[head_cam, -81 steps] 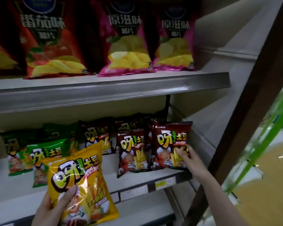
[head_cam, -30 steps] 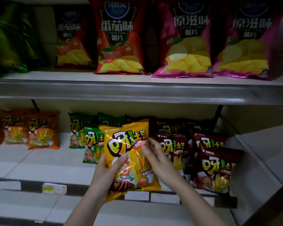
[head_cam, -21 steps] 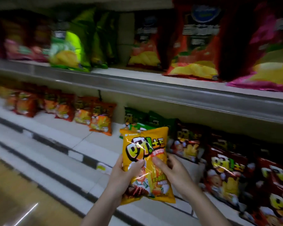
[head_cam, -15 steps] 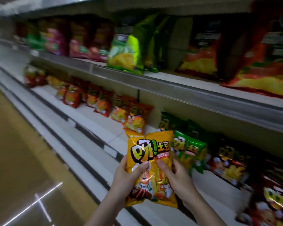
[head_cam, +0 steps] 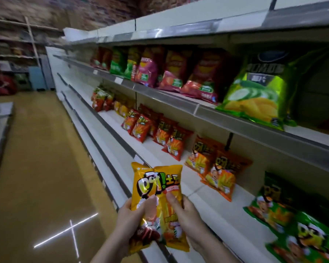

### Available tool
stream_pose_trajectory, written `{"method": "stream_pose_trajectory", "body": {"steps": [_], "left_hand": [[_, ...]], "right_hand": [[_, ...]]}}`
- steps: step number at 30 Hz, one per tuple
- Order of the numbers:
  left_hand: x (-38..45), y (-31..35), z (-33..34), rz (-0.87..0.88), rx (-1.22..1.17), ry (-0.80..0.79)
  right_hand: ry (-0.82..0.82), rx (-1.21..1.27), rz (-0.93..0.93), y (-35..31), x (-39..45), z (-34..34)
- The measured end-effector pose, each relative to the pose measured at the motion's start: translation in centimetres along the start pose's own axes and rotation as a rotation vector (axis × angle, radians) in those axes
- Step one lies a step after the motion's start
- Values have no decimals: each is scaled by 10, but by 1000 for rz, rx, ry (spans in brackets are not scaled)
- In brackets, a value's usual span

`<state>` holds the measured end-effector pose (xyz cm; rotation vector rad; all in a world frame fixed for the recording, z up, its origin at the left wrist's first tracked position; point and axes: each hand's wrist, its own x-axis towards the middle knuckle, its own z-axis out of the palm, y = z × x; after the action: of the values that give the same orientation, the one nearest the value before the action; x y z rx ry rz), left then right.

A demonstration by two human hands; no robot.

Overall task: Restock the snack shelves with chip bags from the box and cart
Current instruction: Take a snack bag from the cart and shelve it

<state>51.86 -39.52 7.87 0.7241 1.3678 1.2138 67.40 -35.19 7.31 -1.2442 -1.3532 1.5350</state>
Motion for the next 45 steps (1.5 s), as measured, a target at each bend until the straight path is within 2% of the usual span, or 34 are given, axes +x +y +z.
{"method": "stream_pose_trajectory", "body": {"steps": [8,17,24,28,32,41,45], "left_hand": [[69,22,-62,17,2,85],[203,88,-98,16,-145,119],[324,127,-171,80,-85,223],[364,146,-212,19,-185,269],[402,161,-255,48,-245,288],[554,207,-391,-63,-165,322],[635,252,-471,-91,-19,183]], "right_hand": [[-113,-103,37,-17,83,57],[-120,-186,8,-43,253,95],[-300,-113,-31,-95,393,154],[-399,-11,61,-98,448,202],[-481,-7,121,-91,503,249],[-462,66,171,-96,661,373],[-370,183,192,-108,723,437]]}}
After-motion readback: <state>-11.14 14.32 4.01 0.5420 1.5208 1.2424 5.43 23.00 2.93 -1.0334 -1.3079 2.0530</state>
